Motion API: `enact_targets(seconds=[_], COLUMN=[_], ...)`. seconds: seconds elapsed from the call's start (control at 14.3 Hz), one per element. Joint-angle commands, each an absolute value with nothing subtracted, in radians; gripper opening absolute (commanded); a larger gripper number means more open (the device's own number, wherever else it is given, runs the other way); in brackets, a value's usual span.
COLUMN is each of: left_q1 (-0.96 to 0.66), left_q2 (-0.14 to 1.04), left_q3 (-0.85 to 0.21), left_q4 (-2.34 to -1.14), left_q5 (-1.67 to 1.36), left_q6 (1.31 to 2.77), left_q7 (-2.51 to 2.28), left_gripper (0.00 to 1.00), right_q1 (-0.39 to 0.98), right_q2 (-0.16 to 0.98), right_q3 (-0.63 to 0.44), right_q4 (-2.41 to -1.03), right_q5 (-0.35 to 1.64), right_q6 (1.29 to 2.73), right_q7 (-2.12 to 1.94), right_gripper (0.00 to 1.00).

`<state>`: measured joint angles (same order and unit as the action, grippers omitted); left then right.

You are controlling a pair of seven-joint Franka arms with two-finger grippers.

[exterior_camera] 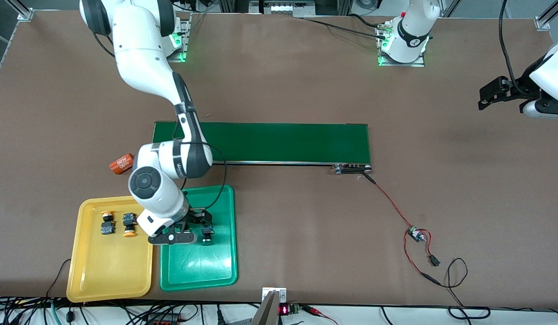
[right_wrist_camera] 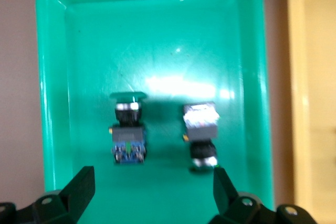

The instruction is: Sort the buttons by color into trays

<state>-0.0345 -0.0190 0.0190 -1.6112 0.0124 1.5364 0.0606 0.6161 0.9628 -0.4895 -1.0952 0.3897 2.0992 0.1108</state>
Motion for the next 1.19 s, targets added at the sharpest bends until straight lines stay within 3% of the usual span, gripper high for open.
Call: enact_targets(seconds=[0.0,0.28,0.56,0.91,1.12], left_q1=[-0.029,-0.029,-0.029,-0.029,-0.029], left_q2=[-0.009,-0.009,-0.009,-0.009,-0.009], left_q3=[0.02,0.02,0.02,0.02,0.02], left_q4=[-1.58,-1.58,-1.58,-1.58,-1.58], left_q5=[0.008,0.008,0.008,0.008,0.008], left_q6=[1.514,1.513,1.513,1.513,1.513], left_q7=[0.083,0.083,0.083,0.083,0.083], left_gripper=[1.0,1.0,1.0,1.0,1.0], right_q1=[0.632,0.632,0.637,0.534,0.32], right_q2=[0.881,0.755,0.675,0.559,0.468], right_q3=[-0.502,-0.502,-0.575,-0.558,-0.35], right_q4=[-1.108,-1.108,-1.108,-1.135,-1.152], right_q5=[0.33,0.321,0.217,0.141,0.121], right_q6=[1.959,1.85,1.763,1.726,1.663], right_q7=[0.101,0.103,0.1,0.095,0.043], right_gripper=[1.0,1.0,1.0,1.0,1.0])
